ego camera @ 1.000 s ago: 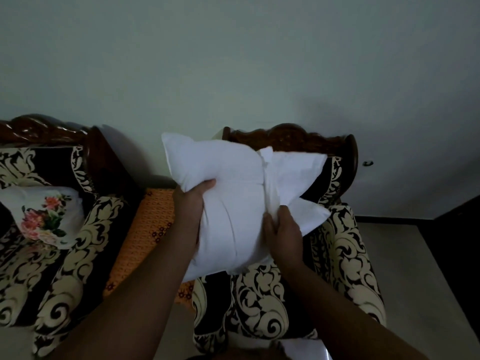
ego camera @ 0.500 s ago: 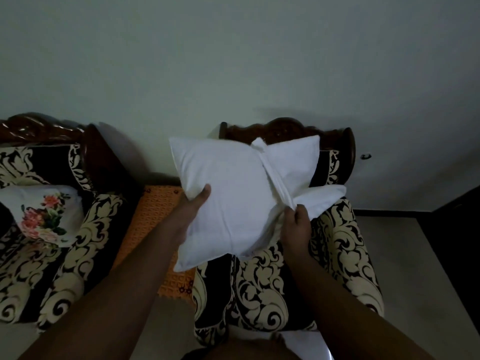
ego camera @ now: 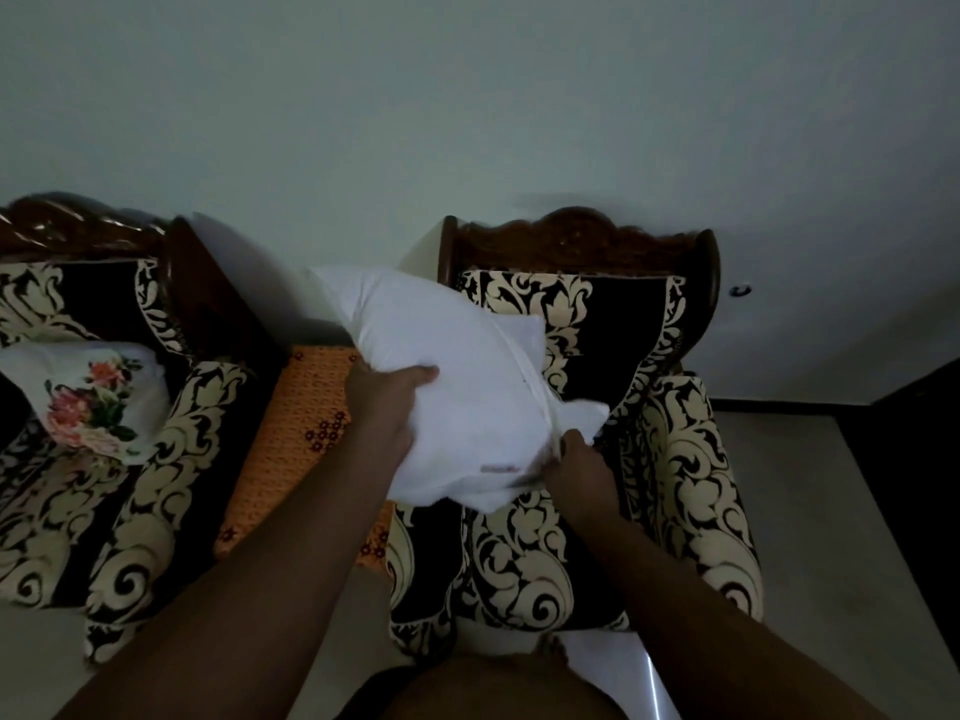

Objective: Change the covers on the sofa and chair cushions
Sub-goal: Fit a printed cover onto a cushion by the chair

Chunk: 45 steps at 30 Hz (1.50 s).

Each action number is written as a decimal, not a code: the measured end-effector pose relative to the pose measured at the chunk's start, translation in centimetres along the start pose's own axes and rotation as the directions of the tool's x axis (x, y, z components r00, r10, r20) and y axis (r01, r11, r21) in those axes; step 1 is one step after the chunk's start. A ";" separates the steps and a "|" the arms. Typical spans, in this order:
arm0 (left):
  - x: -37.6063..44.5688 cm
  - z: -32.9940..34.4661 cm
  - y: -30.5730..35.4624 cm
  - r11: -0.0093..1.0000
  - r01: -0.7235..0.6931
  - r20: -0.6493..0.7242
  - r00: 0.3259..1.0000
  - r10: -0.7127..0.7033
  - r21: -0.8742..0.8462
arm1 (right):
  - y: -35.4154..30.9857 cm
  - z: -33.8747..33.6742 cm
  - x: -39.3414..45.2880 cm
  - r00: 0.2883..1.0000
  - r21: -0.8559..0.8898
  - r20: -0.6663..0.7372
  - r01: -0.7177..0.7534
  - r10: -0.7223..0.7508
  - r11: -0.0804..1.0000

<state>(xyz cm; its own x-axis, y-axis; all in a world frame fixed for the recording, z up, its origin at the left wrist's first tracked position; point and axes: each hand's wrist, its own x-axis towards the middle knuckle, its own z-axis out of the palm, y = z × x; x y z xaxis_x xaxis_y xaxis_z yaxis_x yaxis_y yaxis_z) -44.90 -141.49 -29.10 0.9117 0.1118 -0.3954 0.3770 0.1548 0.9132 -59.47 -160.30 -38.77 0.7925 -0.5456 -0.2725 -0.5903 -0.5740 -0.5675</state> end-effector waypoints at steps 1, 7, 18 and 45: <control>0.1 0.3 0.4 0.999 -0.010 -0.038 0.999 0.008 -0.035 | -0.4 0.3 -0.5 1.000 0.025 0.019 -0.019 0.018 1.000; 0.8 1.1 -0.4 0.981 -0.154 -0.288 0.940 0.182 0.118 | -3.9 2.3 -2.0 0.995 0.365 0.009 0.089 -0.099 0.927; 0.8 0.5 -0.5 0.981 -0.181 0.031 0.983 0.179 0.064 | -3.6 0.8 -2.2 0.990 0.315 0.073 0.088 -0.117 0.945; 5.0 1.6 0.0 0.767 -0.239 0.313 0.948 0.052 0.596 | -2.6 -6.7 -3.8 0.981 0.910 0.116 -0.168 0.158 0.379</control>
<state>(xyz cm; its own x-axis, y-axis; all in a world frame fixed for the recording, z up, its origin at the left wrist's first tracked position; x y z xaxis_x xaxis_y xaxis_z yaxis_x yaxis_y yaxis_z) -40.04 -142.52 -30.91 0.9352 -0.1935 -0.2965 0.1685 -0.4931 0.8535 -61.97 -160.81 -31.10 0.7016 -0.5552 -0.4467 -0.2174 0.4302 -0.8762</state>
